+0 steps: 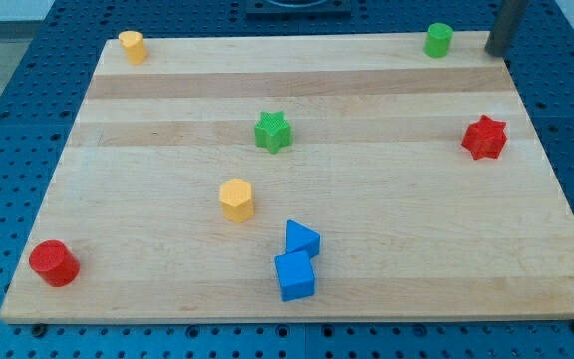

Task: Slide the green circle to the top right of the green star

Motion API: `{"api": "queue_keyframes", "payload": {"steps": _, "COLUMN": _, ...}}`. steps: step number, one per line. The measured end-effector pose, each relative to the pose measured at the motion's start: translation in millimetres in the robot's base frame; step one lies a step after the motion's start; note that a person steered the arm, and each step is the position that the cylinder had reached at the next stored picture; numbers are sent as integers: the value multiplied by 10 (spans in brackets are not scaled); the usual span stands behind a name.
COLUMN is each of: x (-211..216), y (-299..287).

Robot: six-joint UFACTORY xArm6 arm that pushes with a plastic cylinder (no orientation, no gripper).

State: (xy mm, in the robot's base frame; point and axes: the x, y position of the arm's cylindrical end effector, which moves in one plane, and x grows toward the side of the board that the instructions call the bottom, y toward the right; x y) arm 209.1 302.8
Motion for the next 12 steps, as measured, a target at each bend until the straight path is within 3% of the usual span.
{"api": "queue_keyframes", "payload": {"steps": 1, "x": -178, "y": -15}}
{"api": "queue_keyframes", "payload": {"steps": 2, "x": -150, "y": -432}}
{"api": "queue_keyframes", "payload": {"steps": 4, "x": 181, "y": -997}}
{"api": "queue_keyframes", "payload": {"steps": 6, "x": -3, "y": -1563}}
{"api": "queue_keyframes", "payload": {"steps": 9, "x": 636, "y": -2097}}
{"api": "queue_keyframes", "payload": {"steps": 10, "x": 415, "y": -2267}}
{"api": "queue_keyframes", "payload": {"steps": 12, "x": 637, "y": -2399}}
